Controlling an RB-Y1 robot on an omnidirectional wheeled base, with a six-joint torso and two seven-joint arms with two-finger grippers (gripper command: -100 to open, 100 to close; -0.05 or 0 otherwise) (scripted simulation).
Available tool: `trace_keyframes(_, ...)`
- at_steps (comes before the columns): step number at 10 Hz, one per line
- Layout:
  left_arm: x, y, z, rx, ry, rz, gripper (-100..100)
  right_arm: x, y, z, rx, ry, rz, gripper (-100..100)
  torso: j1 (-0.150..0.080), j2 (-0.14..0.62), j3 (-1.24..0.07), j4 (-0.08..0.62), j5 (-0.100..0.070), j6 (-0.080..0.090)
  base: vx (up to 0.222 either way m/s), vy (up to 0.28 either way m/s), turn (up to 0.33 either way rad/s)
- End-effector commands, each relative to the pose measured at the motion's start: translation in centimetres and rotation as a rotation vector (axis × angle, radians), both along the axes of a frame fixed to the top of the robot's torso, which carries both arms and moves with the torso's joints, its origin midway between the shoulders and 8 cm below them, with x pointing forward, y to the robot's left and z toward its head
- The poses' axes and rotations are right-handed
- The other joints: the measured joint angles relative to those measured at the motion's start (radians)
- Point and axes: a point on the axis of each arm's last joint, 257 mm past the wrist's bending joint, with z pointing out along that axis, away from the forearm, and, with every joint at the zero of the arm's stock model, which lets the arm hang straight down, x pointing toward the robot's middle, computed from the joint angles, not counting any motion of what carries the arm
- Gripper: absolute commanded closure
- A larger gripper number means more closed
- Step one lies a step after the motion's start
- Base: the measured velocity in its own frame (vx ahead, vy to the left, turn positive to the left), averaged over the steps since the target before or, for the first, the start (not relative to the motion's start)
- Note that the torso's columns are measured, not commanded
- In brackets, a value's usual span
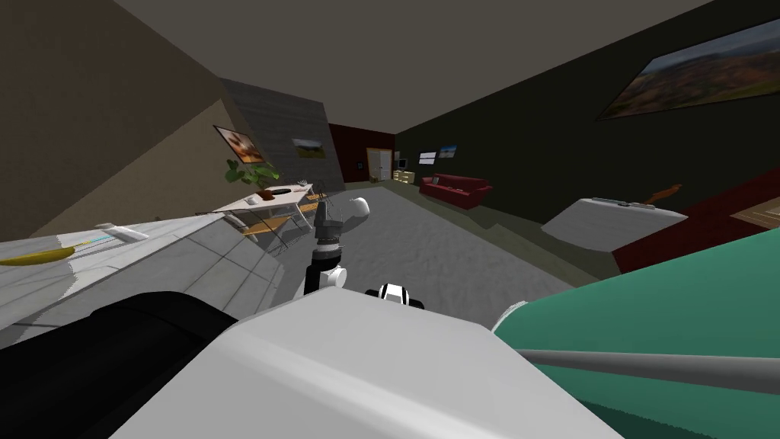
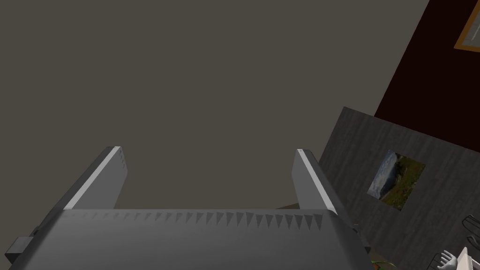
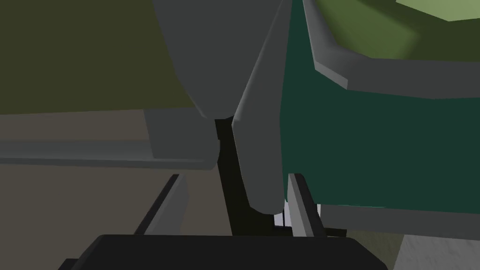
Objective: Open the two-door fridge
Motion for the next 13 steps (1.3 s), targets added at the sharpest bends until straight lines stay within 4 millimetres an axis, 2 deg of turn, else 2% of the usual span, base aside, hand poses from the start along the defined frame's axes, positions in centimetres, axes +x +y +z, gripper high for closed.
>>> trace_keyframes(1, 0.0, 0.0, 0.0, 0.000, 0.000, 0.000, 0, -1.4, -0.7, 1.1, -0.023, -0.007, -0.042, 100, -0.001, 0.001, 0.000, 0.000, -0.001, -0.001, 0.275, 0.150, -0.048)
trace_keyframes(4, 0.0, 0.0, 0.0, 0.000, 0.000, 0.000, 0, -2.5, -1.2, 1.2, -0.025, -0.008, -0.072, 100, 0.000, 0.005, 0.004, 0.001, 0.000, 0.002, 0.258, 0.111, -0.047)
trace_keyframes(5, 0.0, 0.0, 0.0, 0.000, 0.000, 0.000, 0, -3.7, -1.8, 1.3, -0.027, -0.009, -0.102, 100, -0.003, 0.005, 0.003, 0.001, -0.001, 0.000, 0.314, 0.101, -0.059)
trace_keyframes(6, 0.0, 0.0, 0.0, 0.000, 0.000, 0.000, 0, -3.7, -1.8, 1.3, -0.027, -0.009, -0.102, 100, -0.003, 0.001, 0.001, 0.000, -0.001, 0.000, 0.273, 0.076, -0.040)
trace_keyframes(7, 0.0, 0.0, 0.0, 0.000, 0.000, 0.000, 0, -4.8, -2.3, 1.4, -0.029, -0.010, -0.132, 100, -0.006, 0.003, 0.001, 0.000, -0.001, -0.002, 0.291, 0.102, -0.052)
trace_keyframes(8, 0.0, 0.0, 0.0, 0.000, 0.000, 0.000, 0, -4.8, -2.3, 1.4, -0.029, -0.010, -0.132, 100, -0.006, 0.001, 0.001, 0.000, -0.003, -0.001, 0.245, 0.097, -0.036)
trace_keyframes(9, 0.0, 0.0, 0.0, 0.000, 0.000, 0.000, 0, -6.0, -2.7, 1.5, -0.032, -0.010, -0.163, 100, -0.006, 0.004, 0.002, 0.000, -0.002, -0.001, 0.264, 0.114, -0.043)
trace_keyframes(12, 0.0, 0.0, 0.0, 0.000, 0.000, 0.000, 0, -7.2, -3.1, 1.7, -0.036, -0.011, -0.193, 100, 0.005, 0.006, 0.004, 0.001, 0.001, 0.004, 0.260, 0.130, -0.032)
trace_keyframes(13, 0.0, 0.0, 0.0, 0.000, 0.000, 0.000, 0, -8.4, -3.5, 1.9, -0.039, -0.012, -0.223, 100, 0.007, 0.011, 0.007, 0.003, 0.003, 0.005, 0.260, 0.114, -0.047)
